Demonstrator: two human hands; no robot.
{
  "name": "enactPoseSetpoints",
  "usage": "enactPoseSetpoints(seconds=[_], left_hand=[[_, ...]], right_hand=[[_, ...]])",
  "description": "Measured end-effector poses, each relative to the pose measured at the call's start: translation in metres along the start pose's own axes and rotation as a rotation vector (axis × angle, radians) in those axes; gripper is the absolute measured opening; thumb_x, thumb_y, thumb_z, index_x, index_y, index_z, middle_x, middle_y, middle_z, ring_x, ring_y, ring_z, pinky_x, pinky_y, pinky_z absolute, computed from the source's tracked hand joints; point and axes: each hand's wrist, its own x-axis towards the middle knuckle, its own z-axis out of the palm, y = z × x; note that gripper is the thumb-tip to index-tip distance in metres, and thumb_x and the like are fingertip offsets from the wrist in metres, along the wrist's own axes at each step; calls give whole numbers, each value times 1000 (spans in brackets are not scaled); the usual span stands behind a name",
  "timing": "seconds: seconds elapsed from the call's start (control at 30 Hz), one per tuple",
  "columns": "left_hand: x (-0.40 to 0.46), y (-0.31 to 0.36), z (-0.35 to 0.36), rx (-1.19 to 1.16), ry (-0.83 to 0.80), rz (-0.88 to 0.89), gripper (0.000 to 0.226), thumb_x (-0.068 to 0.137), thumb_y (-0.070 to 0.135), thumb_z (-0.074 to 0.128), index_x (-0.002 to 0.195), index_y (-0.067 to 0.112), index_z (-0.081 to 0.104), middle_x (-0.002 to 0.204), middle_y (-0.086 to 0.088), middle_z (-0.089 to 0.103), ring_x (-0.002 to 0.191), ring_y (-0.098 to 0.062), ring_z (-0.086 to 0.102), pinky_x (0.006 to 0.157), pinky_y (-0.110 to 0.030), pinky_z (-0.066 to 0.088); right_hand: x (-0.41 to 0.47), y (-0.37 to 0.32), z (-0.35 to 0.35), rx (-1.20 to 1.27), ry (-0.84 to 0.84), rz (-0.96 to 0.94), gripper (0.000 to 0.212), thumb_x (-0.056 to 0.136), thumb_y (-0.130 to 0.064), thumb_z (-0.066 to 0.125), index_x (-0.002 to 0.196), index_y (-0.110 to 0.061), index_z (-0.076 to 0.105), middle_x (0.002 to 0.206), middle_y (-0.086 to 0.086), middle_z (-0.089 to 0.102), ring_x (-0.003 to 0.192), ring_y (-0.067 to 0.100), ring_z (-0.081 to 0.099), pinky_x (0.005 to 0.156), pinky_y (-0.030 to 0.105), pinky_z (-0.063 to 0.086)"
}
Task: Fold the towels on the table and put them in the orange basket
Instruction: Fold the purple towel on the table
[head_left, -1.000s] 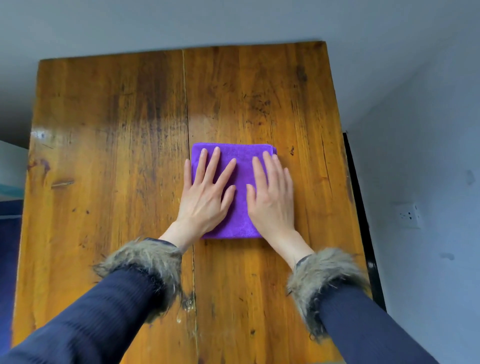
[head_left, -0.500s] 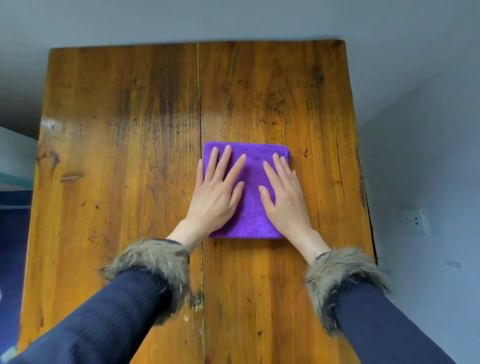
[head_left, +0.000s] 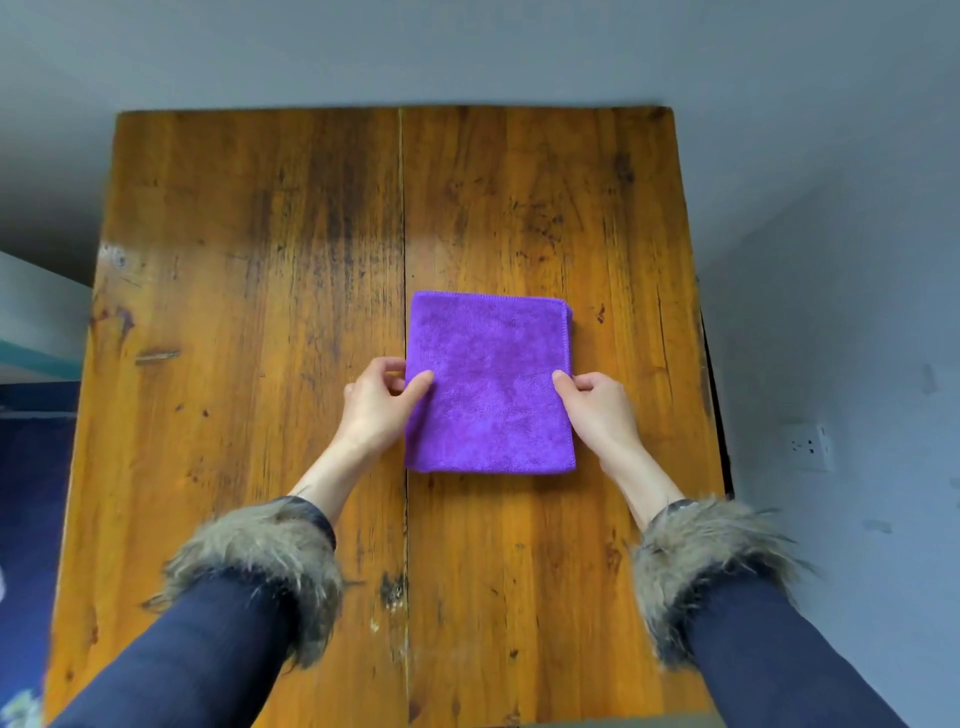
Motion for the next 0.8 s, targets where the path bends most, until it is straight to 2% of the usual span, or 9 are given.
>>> enactPoseSetpoints(seconds=[0.1,0.17,0.27,0.33,0.43,0.53,0.67,0.73,0.8], left_hand=[[3,5,1,-38,-32,-23,34,84,28,67,112,15,54,79,4,54,89,-19,55,82,-33,46],[5,9,0,-60,-52,-38,35,84,23,68,115,14,53,76,3,53,75,-13,54,70,-28,44],[6,10,-4,-120,-97,-55,34,84,19,68,114,15,53,83,-2,58,78,-15,58,71,-31,48],[5,9,-7,-161,-130,-66,33,84,17,67,114,16,53,87,-7,58,83,-18,59,75,-35,52],[0,10,-10,-241,-187,-83,31,87,13,64,116,14,52,88,-8,55,76,-13,58,55,-19,53],[-3,10,-12,-291,-228,-106,31,88,12,62,117,14,51,89,-9,54,75,-10,59,47,-14,48],[-6,7,-15,-283,-237,-110,28,88,12,62,115,14,53,86,-7,56,73,-9,60,45,-13,47],[-6,6,-16,-284,-234,-110,28,88,11,62,115,13,54,86,-8,55,72,-9,59,45,-13,46],[-6,6,-17,-276,-231,-105,27,88,10,62,114,14,54,87,-9,54,71,-9,59,44,-13,46]], right_hand=[[1,-5,-4,125,-103,20,35,91,-39,53,83,-6,62,85,5,63,79,21,58,73,30,43],[0,-10,-8,145,-135,-6,33,92,-35,54,81,-5,61,81,5,59,73,19,53,67,29,37],[0,-14,-14,111,-156,-37,27,91,-35,56,80,-10,58,80,2,59,68,15,51,64,29,37],[1,-17,-17,120,-185,-29,26,90,-34,57,82,-9,59,83,4,60,71,16,52,66,29,38],[-1,-22,-20,195,-218,10,36,90,-30,59,97,6,63,100,16,68,83,21,60,79,34,49],[-5,-26,-20,238,-244,54,36,90,-28,59,105,4,61,107,14,67,96,27,65,93,44,49],[-8,-26,-17,195,-284,100,24,92,-33,56,95,-10,59,101,6,65,93,24,62,91,39,47],[-10,-26,-17,80,-274,66,26,93,-39,51,84,-15,54,98,3,63,87,22,60,85,36,47],[-10,-27,-16,6,-267,29,32,94,-43,47,85,-13,54,103,6,63,89,22,60,85,36,49]])
